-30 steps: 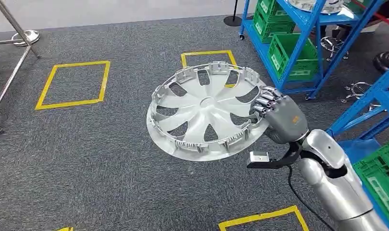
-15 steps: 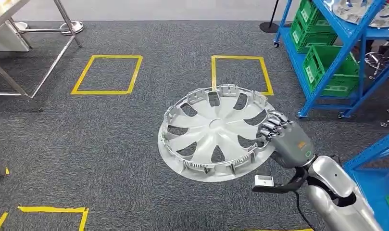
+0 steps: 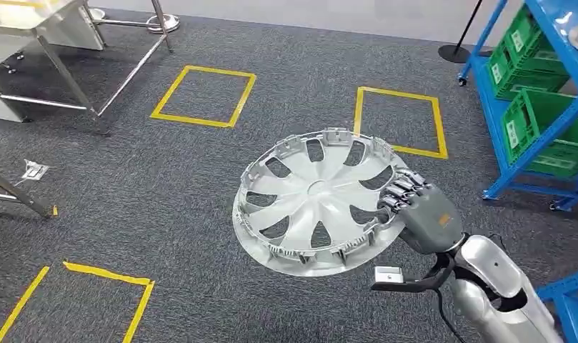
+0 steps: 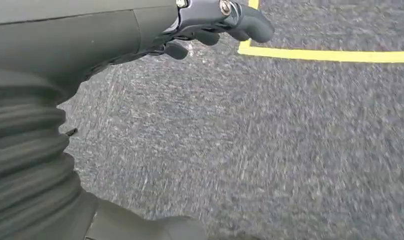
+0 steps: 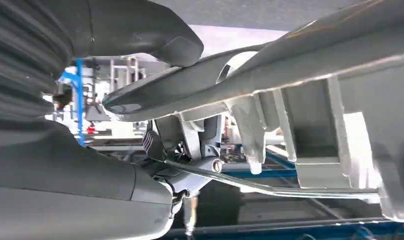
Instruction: Take the parts from the cabinet and place them on the table.
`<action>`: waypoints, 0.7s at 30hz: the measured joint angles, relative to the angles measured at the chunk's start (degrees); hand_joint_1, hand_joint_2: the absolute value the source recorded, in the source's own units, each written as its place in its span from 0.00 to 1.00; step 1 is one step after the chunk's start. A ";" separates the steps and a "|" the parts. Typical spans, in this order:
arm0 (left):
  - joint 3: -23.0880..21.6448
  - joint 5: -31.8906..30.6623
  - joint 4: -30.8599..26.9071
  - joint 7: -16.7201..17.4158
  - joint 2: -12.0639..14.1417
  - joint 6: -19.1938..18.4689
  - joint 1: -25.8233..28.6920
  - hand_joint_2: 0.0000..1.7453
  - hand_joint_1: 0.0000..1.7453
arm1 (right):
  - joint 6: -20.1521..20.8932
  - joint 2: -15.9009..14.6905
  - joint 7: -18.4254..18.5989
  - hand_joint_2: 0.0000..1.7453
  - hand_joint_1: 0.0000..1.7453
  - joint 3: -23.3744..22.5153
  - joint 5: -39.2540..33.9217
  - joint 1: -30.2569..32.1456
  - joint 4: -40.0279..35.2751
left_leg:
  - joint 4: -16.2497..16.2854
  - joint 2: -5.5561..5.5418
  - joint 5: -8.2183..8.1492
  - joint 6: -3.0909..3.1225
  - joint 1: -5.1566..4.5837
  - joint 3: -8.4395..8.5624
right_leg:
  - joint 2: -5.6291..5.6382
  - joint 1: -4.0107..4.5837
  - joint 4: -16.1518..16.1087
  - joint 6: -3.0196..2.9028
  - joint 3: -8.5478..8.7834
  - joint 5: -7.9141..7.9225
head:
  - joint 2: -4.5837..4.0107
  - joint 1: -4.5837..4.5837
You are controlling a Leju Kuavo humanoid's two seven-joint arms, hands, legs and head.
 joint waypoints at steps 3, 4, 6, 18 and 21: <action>0.02 0.07 0.00 1.40 0.00 0.02 0.03 1.00 0.00 | 0.24 0.17 -0.04 1.00 1.00 0.00 0.33 -0.37 0.04 | -0.45 -2.03 0.70 0.87 0.75 0.67 | 7.18 -0.51 6.28 0.79 -2.77 -4.09 | 0.00 0.39; 0.02 0.04 0.00 1.79 -0.04 0.02 0.00 1.00 0.00 | 0.26 0.17 -0.07 1.00 1.00 0.00 0.35 -0.49 0.09 | -0.45 -2.79 0.73 0.94 0.74 0.67 | 7.95 -0.48 10.95 0.93 -4.99 -6.17 | 0.00 0.50; 0.02 0.02 0.04 2.86 -0.11 0.02 0.15 1.00 0.00 | 0.53 0.31 -0.18 1.00 1.00 0.00 0.50 -0.56 0.26 | -0.30 -4.55 0.72 0.96 0.66 0.62 | 8.12 -0.46 17.81 0.98 -8.73 -7.72 | 0.00 0.53; 0.02 0.07 0.07 2.86 -0.24 0.00 0.56 1.00 0.00 | 0.72 0.31 -0.46 1.00 1.00 -0.04 0.83 -2.89 0.39 | 4.76 -3.91 -2.33 -2.35 0.64 -3.01 | 9.16 -0.76 -0.33 -1.85 -1.08 0.98 | 0.00 -0.02; 0.02 0.26 0.07 1.60 -0.24 0.00 0.46 1.00 0.00 | 1.49 0.31 -0.77 1.00 1.00 -0.07 0.87 -3.39 0.46 | 16.98 -2.88 -7.29 -2.89 0.93 -8.82 | 6.57 -0.49 -0.27 -2.11 -1.09 0.80 | 0.00 -0.04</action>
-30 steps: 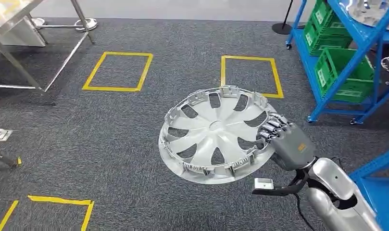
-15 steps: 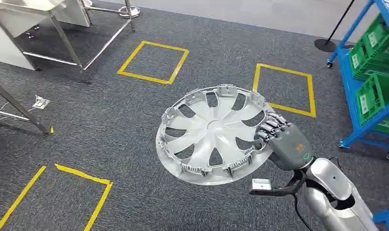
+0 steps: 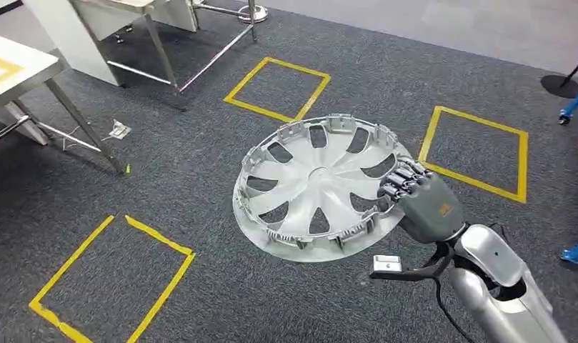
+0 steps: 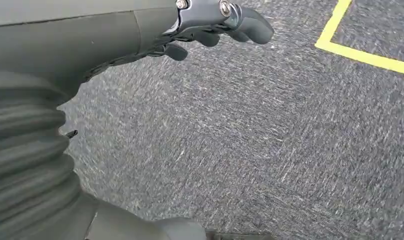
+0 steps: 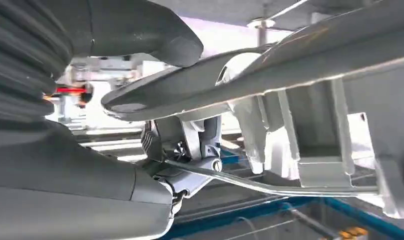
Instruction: Take the parts from the cabinet and place them on the table.
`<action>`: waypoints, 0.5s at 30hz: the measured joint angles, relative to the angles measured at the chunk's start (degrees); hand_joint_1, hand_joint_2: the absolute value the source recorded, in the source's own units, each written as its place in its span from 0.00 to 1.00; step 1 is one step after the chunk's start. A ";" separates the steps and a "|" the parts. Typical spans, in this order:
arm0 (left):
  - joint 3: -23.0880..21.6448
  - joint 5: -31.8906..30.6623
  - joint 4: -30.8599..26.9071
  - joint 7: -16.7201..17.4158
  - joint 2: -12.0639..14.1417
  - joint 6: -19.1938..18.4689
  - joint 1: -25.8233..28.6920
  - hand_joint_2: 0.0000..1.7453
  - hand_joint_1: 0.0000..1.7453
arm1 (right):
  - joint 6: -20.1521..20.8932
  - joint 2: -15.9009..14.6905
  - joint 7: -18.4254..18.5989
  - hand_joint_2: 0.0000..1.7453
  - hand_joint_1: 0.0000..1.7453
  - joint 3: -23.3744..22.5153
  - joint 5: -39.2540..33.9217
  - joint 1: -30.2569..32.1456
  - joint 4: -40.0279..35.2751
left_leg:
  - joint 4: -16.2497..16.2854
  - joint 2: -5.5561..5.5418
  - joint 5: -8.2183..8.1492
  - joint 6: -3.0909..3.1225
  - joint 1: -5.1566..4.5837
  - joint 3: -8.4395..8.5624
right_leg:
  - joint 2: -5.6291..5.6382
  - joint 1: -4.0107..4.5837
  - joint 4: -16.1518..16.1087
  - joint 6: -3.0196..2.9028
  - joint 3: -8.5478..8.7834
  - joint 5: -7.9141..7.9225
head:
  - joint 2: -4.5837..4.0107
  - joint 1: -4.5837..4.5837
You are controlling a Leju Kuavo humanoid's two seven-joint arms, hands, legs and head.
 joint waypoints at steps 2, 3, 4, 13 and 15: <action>0.00 0.31 0.00 -0.81 0.00 -0.09 0.08 1.00 0.00 | 0.81 -0.02 -0.35 1.00 1.00 0.00 -0.07 -0.96 0.24 | -2.40 0.25 2.56 -0.10 0.08 1.29 | -1.42 -0.01 0.09 0.10 0.06 -0.07 | 0.00 0.02; 0.00 0.31 0.00 -0.98 0.02 -0.11 0.05 1.00 0.00 | 1.07 -0.02 -0.44 1.00 1.00 0.00 -0.13 -1.56 0.42 | -6.86 0.78 4.99 -0.05 0.10 3.65 | -2.13 -0.02 0.19 0.23 0.13 -0.16 | 0.00 0.02; 0.00 0.33 0.00 -1.05 0.02 -0.11 -0.01 1.00 0.00 | 1.16 -0.04 -0.41 1.00 1.00 0.00 -0.20 -2.08 0.53 | -11.95 1.89 7.17 0.11 0.09 6.42 | -2.78 -0.02 0.26 0.47 0.30 -0.32 | 0.00 0.02; 0.00 0.29 0.00 -0.92 -0.04 -0.22 -0.32 1.00 0.00 | 1.18 -0.72 -0.35 1.00 1.00 0.02 -0.42 -4.23 0.53 | -17.10 -0.05 8.60 3.83 0.14 8.51 | 1.16 -0.07 8.81 3.16 -2.92 -5.87 | 0.00 0.46; 0.00 0.29 0.00 -0.81 -0.07 -0.24 -0.28 1.00 0.00 | 1.11 -0.72 -0.37 1.00 1.00 0.02 -0.39 -4.07 0.53 | -17.01 -1.54 8.61 3.87 0.10 8.43 | 1.60 -0.02 17.25 3.36 -7.29 -8.74 | 0.00 0.46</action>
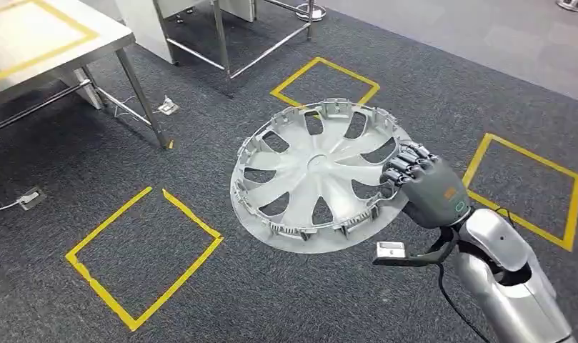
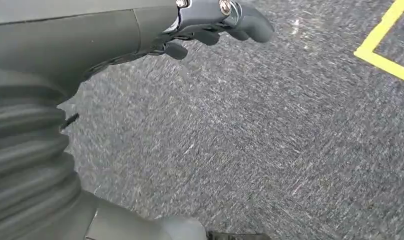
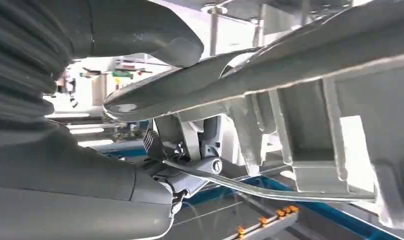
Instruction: Take the parts from the cabinet and place them on the table.
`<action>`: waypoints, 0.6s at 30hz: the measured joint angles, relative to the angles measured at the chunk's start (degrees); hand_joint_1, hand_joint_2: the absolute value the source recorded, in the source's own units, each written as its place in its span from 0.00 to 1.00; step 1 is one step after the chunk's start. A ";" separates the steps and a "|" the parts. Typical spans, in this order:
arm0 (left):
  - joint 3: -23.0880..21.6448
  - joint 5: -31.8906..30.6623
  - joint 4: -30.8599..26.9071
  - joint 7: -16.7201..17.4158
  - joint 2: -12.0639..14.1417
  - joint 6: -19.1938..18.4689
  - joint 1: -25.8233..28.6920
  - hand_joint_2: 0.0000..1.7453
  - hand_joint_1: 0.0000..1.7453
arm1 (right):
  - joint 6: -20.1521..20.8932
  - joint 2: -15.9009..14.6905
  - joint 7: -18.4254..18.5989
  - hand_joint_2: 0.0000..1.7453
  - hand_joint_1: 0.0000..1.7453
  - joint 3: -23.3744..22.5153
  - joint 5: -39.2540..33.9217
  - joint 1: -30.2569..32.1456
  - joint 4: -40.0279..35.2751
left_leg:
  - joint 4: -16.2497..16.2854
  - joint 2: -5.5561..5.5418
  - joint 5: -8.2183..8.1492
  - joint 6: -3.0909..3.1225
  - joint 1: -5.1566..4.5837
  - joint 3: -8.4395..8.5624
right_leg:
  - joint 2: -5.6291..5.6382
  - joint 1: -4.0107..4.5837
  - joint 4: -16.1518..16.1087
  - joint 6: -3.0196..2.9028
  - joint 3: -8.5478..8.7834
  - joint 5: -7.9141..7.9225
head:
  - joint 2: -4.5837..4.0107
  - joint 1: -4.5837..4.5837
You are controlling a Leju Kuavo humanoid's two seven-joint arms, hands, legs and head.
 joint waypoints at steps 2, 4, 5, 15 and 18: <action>0.00 -0.02 0.00 0.13 0.00 -0.02 0.15 1.00 0.00 | 0.02 -0.09 0.00 1.00 1.00 -0.02 0.00 0.13 -0.04 | 0.19 -1.62 0.01 -0.03 0.05 0.04 | 0.05 -0.11 -1.44 0.00 0.24 2.66 | 0.00 0.02; 0.00 -0.13 0.00 0.13 -0.02 -0.02 0.11 1.00 0.00 | 0.04 -0.31 0.02 1.00 1.00 0.00 0.00 -0.06 -0.50 | 0.60 -3.17 -0.09 -0.27 0.15 0.00 | 0.92 -0.46 -10.39 -0.05 4.38 7.64 | 0.00 0.00; 0.00 -0.22 0.00 0.13 -0.04 -0.02 0.12 1.00 0.00 | 0.04 -0.39 0.02 1.00 1.00 0.00 0.00 -0.32 -0.72 | 0.96 -3.80 -0.26 -0.61 0.22 -0.19 | 2.91 -0.76 -15.00 -0.03 6.37 8.93 | 0.00 0.00; 0.00 -0.57 0.00 -0.04 0.04 -0.37 0.10 1.00 0.00 | 2.34 -1.75 0.41 1.00 1.00 -0.37 -0.29 -3.23 -2.10 | 15.63 1.47 -6.94 -3.53 -0.01 -8.82 | -1.34 -0.26 -16.73 -2.77 7.28 8.38 | 0.00 -0.52; 0.00 -0.55 0.00 0.07 0.07 -0.37 0.24 1.00 0.00 | 3.65 -3.13 0.11 1.00 1.00 -0.37 -1.14 -4.27 -2.08 | 13.44 1.87 -3.89 -3.24 -0.03 -7.37 | -3.68 -0.11 -16.71 -2.80 7.45 8.28 | 0.00 -0.52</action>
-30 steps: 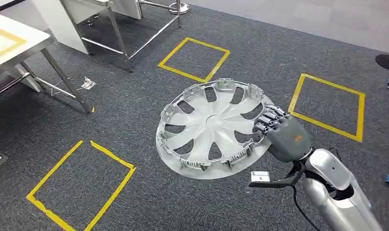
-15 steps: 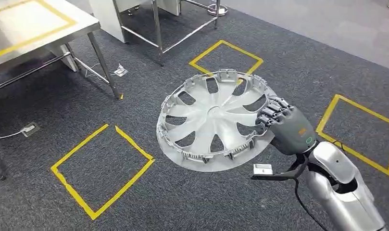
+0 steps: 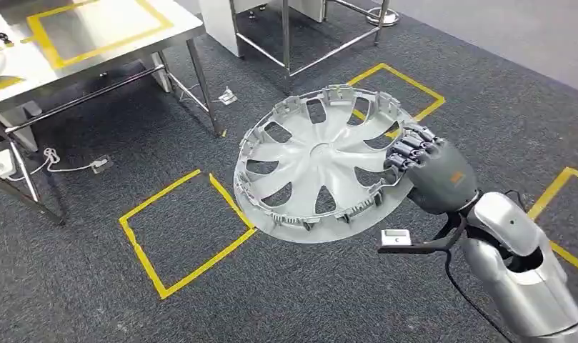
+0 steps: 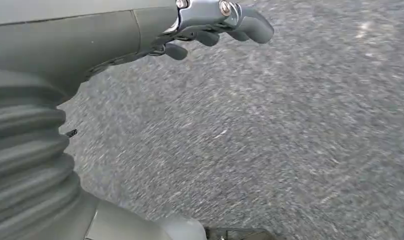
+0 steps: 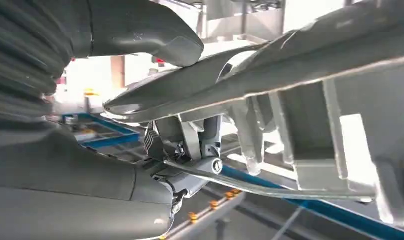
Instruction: Take the parts from the cabinet and place them on the table.
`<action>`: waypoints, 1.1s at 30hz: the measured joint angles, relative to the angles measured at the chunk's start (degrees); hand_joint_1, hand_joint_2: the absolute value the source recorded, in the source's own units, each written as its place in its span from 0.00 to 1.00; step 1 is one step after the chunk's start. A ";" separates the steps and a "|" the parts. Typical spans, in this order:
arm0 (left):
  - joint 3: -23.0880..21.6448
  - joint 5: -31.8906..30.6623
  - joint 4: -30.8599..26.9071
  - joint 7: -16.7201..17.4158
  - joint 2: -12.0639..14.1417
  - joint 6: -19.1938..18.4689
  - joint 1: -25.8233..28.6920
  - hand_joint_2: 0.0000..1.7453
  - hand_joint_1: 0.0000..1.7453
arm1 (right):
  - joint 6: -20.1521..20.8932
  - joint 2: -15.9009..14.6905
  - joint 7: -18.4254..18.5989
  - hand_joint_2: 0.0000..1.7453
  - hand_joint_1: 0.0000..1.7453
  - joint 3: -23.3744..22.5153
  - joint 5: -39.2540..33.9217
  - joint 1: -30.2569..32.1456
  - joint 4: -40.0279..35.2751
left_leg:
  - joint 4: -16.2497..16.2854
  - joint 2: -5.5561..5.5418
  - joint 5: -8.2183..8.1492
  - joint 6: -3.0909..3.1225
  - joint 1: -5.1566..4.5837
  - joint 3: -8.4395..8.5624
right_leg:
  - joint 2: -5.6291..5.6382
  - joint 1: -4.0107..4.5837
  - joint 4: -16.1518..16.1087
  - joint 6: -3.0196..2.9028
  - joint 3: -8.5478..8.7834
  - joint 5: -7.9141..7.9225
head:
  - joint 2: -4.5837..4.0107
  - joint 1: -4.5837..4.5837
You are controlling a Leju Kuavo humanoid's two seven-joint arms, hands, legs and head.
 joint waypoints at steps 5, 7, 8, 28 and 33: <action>0.00 0.09 0.00 0.04 0.13 -0.07 -0.22 1.00 0.00 | 1.20 -1.92 -0.68 1.00 1.00 -0.09 -1.38 -3.34 0.28 | -12.50 3.60 3.73 2.10 -0.96 6.36 | -2.94 0.81 0.11 1.32 0.46 -0.43 | 0.00 0.24; 0.00 0.15 0.00 0.07 0.26 -0.11 -0.01 1.00 0.00 | 1.99 -2.82 -1.29 1.00 1.00 0.02 -2.05 -5.18 0.59 | -12.77 2.24 4.03 2.89 -1.01 6.15 | -4.29 0.70 -0.22 1.91 0.82 -0.39 | 0.00 0.19; 0.02 0.15 -0.02 0.07 0.26 -0.13 0.05 1.00 0.00 | 2.21 -3.34 -1.44 1.00 1.00 0.11 -2.36 -5.83 0.66 | -13.14 1.55 4.38 3.34 -0.47 6.50 | -3.23 0.33 0.08 2.36 0.66 -0.89 | 0.00 0.31; 0.00 -0.28 0.00 0.22 0.13 -0.09 -0.51 1.00 0.00 | 7.67 0.27 -1.44 1.00 1.00 21.86 -4.57 -25.12 4.48 | 3.10 -0.47 -1.71 -0.22 -0.08 -3.00 | 1.92 0.14 -0.47 -0.36 -0.16 0.68 | 0.00 0.07; 0.00 -0.24 -0.02 0.20 0.13 0.00 -0.39 1.00 0.00 | 7.21 2.60 -0.81 1.00 1.00 25.79 -4.17 -25.89 5.35 | -12.00 4.42 4.91 -0.17 0.01 5.29 | -1.92 0.37 -0.11 0.48 0.26 0.04 | 0.00 0.02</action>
